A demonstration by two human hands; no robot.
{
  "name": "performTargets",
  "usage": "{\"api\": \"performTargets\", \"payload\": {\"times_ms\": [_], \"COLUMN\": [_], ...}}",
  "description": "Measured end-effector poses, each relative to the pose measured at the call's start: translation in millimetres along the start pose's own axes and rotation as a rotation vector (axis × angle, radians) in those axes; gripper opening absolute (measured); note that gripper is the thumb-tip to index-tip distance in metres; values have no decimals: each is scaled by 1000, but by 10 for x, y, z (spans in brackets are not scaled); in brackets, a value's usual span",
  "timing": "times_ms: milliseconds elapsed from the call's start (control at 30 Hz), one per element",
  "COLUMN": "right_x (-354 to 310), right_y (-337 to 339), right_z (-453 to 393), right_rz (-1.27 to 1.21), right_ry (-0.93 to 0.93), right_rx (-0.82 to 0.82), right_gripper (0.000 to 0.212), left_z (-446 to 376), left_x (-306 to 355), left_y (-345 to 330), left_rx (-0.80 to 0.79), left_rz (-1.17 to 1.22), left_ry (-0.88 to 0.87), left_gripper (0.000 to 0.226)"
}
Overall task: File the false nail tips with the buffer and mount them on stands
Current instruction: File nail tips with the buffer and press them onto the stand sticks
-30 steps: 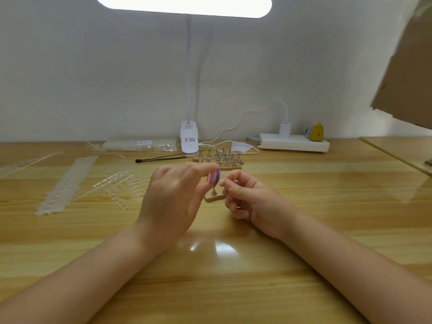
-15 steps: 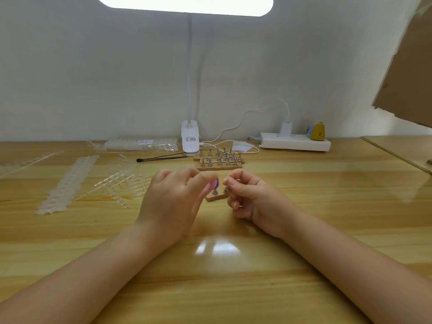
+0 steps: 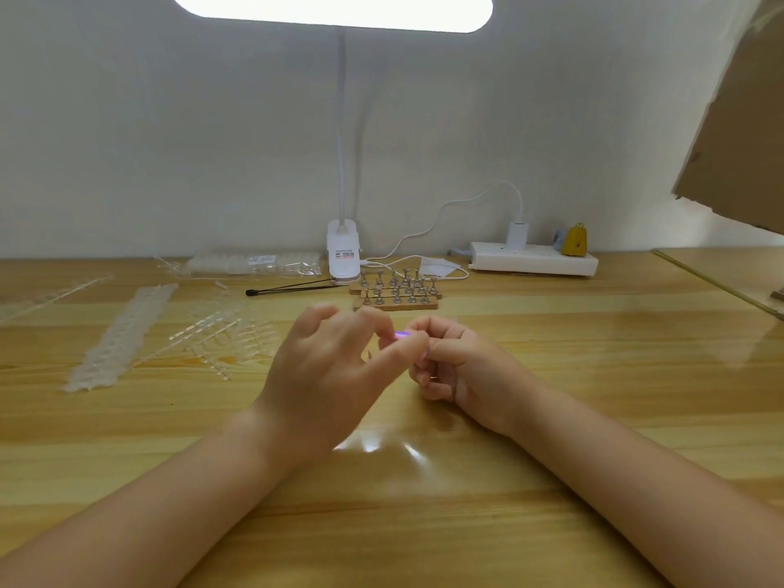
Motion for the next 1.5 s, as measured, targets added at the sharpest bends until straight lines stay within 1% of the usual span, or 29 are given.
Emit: {"api": "performTargets", "payload": {"times_ms": [33,100,133,200,300,367,467,533,567,633,700,733,800,833,867,933,1000,1067,1133,1200,1267,1300,1367,1433,1500], "right_x": [1,-6,-11,-17,-17,-23,-27,-23,-19,-16,-12,-11,-14,-8,-2,9,12,15,14,20,23,20,12,4,7], "right_y": [8,29,32,23,11,12,29,22,15,6,1,10,22,17,15,12,3,-4,-13,-19,-32,-50,-81,-84,-82], "right_z": [1,-3,-4,-3,4,3,-4,-4,0,0,-1,-4,-11,-12,-14,-20,-22,-20,-23,-23,-21,-17,-5,-1,2], "right_rz": [-10,-59,-72,-57,-16,-6,-59,-52,-38,-13,-17,-30,-51,-46,-39,-29,-21,-38,-60,-46,-23,-4,21,2,-11], "right_ry": [-2,-6,-3,10,25,27,16,18,19,26,18,14,6,2,3,7,-1,-24,-37,-36,-29,-29,-30,-35,-40], "right_rx": [5,17,16,4,-10,-12,-2,-5,-6,-15,-24,-23,-19,-19,-21,-31,-52,-64,-69,-70,-93,-112,-146,-151,-146], "right_gripper": [12,7,4,3,11,12,9,9,8,3,6,5,3,5,6,3,7,10,6,7,8,9,7,6,11], "left_z": [7,30,34,11,-40,-25,44,34,7,-28,-13,-4,24,29,18,-18,-25,-18,8,23,1,0,12,29,44], "left_x": [-20,-159,-227,-274,-120,-76,-213,-256,-219,-66,15,-34,-237,-301,-293,-96,86,-16,-245,-313,-137,-20,62,-125,-310], "left_y": [-40,-114,-115,-54,27,-29,-127,-77,-33,30,-6,-51,-112,-107,-72,13,47,-12,-60,-24,50,68,35,-46,-62], "left_rx": [-39,-111,-117,-71,4,-47,-127,-85,-43,33,2,-45,-103,-99,-64,31,65,4,-49,-9,84,105,69,-14,-33], "left_rz": [-15,-26,-15,32,102,95,45,53,72,78,26,-9,-52,-44,-28,-5,-27,-44,-44,-12,19,19,-5,-22,-29], "left_ry": [9,84,126,175,136,111,156,182,169,89,13,13,92,121,113,4,-95,-58,51,85,-5,-63,-116,-31,67], "left_gripper": [38,37,35,26,20,21,30,24,23,29,38,39,43,46,47,43,43,41,40,46,45,45,47,47,47]}}
Point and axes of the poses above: each hand's wrist, its own z-axis away from the middle knuckle, its own y-axis out of the back of the hand, x = y × z, the point moved 10 cm from there along -z, towards the middle knuckle, and after that the axes turned 7 degrees about -z, right-handed, at the moved point
